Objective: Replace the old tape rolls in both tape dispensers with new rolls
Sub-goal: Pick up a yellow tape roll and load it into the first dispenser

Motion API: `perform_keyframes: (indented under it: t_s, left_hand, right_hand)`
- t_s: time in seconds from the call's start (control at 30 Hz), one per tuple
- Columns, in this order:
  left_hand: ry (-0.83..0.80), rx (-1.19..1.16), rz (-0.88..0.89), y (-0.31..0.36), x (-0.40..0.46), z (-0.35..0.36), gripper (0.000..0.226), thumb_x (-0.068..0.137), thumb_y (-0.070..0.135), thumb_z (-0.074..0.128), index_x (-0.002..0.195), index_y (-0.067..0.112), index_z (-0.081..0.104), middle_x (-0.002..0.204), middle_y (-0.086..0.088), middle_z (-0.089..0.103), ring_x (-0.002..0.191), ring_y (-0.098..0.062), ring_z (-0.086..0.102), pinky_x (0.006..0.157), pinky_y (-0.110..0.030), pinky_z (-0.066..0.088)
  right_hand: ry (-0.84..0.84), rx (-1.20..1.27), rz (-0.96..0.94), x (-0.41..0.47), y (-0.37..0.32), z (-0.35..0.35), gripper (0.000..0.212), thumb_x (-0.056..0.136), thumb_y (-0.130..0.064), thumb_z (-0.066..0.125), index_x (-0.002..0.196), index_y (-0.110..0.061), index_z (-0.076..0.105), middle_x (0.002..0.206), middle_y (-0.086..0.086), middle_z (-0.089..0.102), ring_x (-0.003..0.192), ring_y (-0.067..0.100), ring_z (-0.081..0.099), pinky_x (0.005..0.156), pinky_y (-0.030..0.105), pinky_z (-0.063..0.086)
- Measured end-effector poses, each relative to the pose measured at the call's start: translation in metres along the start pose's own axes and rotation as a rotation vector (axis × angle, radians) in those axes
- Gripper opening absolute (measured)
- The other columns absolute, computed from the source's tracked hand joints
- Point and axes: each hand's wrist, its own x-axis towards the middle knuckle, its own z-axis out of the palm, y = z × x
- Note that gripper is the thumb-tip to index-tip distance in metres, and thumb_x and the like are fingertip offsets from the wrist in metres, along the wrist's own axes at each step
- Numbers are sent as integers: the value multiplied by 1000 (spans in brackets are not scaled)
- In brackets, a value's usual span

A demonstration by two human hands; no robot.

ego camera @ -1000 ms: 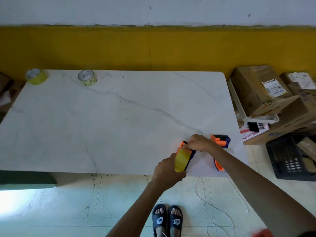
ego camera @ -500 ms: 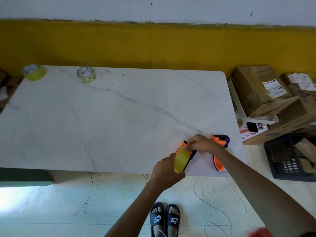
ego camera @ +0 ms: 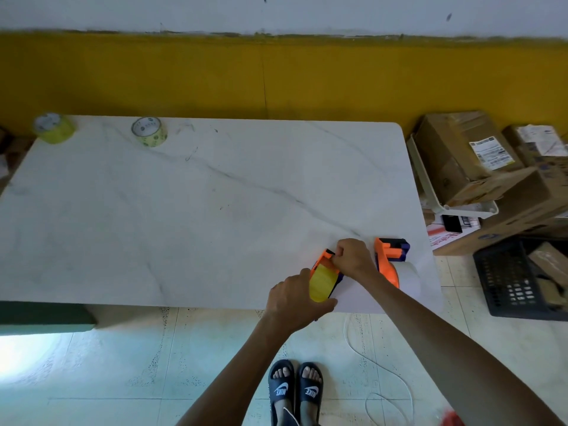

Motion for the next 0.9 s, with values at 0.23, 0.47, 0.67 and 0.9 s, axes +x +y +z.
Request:
perform_keyframes:
  t_s: [0.23, 0.47, 0.67, 0.9]
  left_hand:
    - [11, 187, 19, -5, -1, 7, 58, 73, 52, 62, 117, 16, 48, 95, 0, 69, 83, -24, 66, 84, -37, 46]
    - [-36, 235, -32, -13, 3, -2, 70, 64, 70, 57, 111, 18, 48, 83, 5, 67, 84, -23, 66, 98, -46, 42]
    - [-95, 209, -77, -8, -2, -11, 59, 68, 43, 69, 116, 15, 47, 87, -1, 61, 77, -24, 60, 67, -32, 47]
    - [-53, 96, -29, -17, -13, -12, 52, 71, 44, 69, 111, 18, 47, 90, -3, 66, 77, -24, 63, 65, -39, 56]
  right_hand:
    - [89, 57, 63, 12, 28, -23, 10, 81, -3, 57, 72, 0, 60, 79, 13, 68, 82, 31, 62, 68, 36, 46]
    - [229, -97, 41, 23, 28, -29, 12, 90, -8, 51, 87, 1, 58, 94, 19, 58, 86, 35, 57, 65, 33, 35]
    - [260, -156, 9, 34, 20, -44, 14, 93, -8, 51, 93, 3, 59, 100, 21, 56, 87, 37, 58, 67, 35, 39]
    - [235, -2, 22, 32, 28, -41, 12, 92, -8, 54, 86, 0, 61, 91, 13, 56, 78, 28, 56, 66, 33, 42]
